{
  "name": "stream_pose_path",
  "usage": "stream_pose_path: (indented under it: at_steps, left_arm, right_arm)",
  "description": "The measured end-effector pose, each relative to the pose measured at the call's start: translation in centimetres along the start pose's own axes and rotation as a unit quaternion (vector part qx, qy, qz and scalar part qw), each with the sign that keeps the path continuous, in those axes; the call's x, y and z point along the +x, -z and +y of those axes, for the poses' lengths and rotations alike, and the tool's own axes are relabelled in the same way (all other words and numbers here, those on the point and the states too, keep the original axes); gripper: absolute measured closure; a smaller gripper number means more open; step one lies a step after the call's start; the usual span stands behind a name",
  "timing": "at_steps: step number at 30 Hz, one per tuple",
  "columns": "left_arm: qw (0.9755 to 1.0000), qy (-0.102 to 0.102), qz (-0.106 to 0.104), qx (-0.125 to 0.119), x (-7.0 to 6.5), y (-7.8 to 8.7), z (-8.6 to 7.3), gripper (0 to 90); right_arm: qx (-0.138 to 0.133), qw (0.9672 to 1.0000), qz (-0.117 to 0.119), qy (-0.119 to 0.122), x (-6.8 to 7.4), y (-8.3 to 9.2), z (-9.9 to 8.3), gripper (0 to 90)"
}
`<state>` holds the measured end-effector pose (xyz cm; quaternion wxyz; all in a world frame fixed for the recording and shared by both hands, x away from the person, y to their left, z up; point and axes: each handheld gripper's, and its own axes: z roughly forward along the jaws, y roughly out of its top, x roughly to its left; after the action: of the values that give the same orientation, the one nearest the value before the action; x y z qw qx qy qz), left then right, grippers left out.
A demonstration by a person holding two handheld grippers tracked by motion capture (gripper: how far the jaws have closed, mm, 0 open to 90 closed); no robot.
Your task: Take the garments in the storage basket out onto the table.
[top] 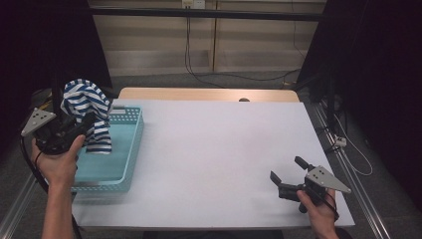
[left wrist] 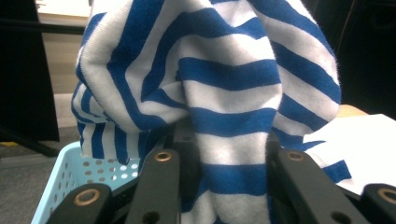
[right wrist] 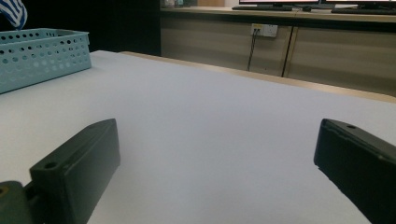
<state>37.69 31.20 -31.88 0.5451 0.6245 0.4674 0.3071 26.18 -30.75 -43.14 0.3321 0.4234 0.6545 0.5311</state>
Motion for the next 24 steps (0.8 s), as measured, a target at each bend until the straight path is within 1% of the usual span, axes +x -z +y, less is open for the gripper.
stream_pose_path:
  at_steps: [1, 2, 4, 5, 6, 7, 11, 12, 13, 15, 16, 18, 20, 21, 23, 24]
  left_arm:
    - [1.0000, -0.002, -0.004, -0.001, 0.0, 0.1, 0.2, 70.9]
    - [1.0000, -0.001, -0.010, 0.000, 0.0, 0.3, 0.3, 70.9]
    - [0.9999, 0.003, -0.015, -0.005, -0.1, 0.5, 0.6, 70.9]
    - [0.9996, 0.001, -0.027, -0.004, -0.1, 0.7, 0.8, 70.9]
    - [0.9996, 0.001, -0.027, -0.004, -0.1, 0.7, 0.8, 70.9]
    - [0.9998, 0.004, -0.017, -0.007, -0.3, 0.7, 0.9, 70.9]
    - [0.9996, 0.004, -0.027, -0.009, -0.6, 0.9, 1.3, 70.9]
    - [0.9996, 0.001, -0.027, -0.011, -0.7, 1.0, 1.4, 70.9]
    - [0.9993, -0.001, -0.033, -0.016, -0.8, 1.0, 1.4, 70.8]
    - [0.9991, 0.004, -0.039, -0.018, -0.8, 1.1, 1.6, 70.8]
    - [0.9989, 0.005, -0.042, -0.018, -0.9, 1.1, 1.7, 70.8]
    - [0.9989, 0.002, -0.043, -0.017, -1.1, 1.2, 1.9, 70.8]
    - [0.9985, 0.004, -0.050, -0.020, -1.3, 1.2, 2.1, 70.8]
    - [0.9984, 0.001, -0.052, -0.020, -1.3, 1.2, 2.2, 70.8]
    - [0.9978, 0.018, -0.060, -0.025, -1.4, 1.2, 2.2, 70.8]
    - [0.9977, 0.019, -0.061, -0.025, -1.5, 1.2, 2.2, 70.8]
  right_arm:
    - [0.000, 1.0000, 0.000, -0.001, 0.0, 0.0, 0.0, 0.0]
    - [0.000, 1.0000, 0.000, -0.001, 0.0, 0.0, 0.0, 0.0]
    - [0.000, 1.0000, -0.001, 0.000, 0.0, 0.0, 0.0, 0.0]
    - [0.000, 1.0000, -0.002, -0.001, 0.0, 0.0, 0.0, 0.0]
    - [0.000, 1.0000, -0.002, -0.001, 0.0, 0.0, 0.0, 0.0]
    - [0.000, 1.0000, -0.002, -0.001, 0.0, 0.0, 0.0, 0.0]
    - [-0.001, 1.0000, -0.002, 0.002, 0.0, 0.1, 0.0, 0.0]
    - [-0.001, 1.0000, 0.000, 0.003, 0.0, 0.1, 0.0, 0.0]
    - [-0.003, 1.0000, 0.000, 0.001, 0.0, 0.1, 0.0, 0.0]
    - [-0.001, 1.0000, -0.002, 0.004, 0.0, 0.1, 0.0, 0.0]
    - [-0.002, 1.0000, -0.002, 0.000, 0.0, 0.1, 0.0, 0.0]
    - [-0.002, 1.0000, -0.003, 0.000, 0.0, 0.1, 0.0, 0.0]
    - [-0.001, 1.0000, -0.001, 0.003, 0.0, 0.1, 0.0, 0.0]
    - [-0.001, 1.0000, -0.001, 0.003, 0.0, 0.1, 0.0, 0.0]
    - [0.000, 1.0000, -0.003, 0.002, 0.0, 0.0, 0.0, 0.0]
    - [0.000, 1.0000, -0.003, 0.002, 0.0, 0.0, 0.0, 0.0]
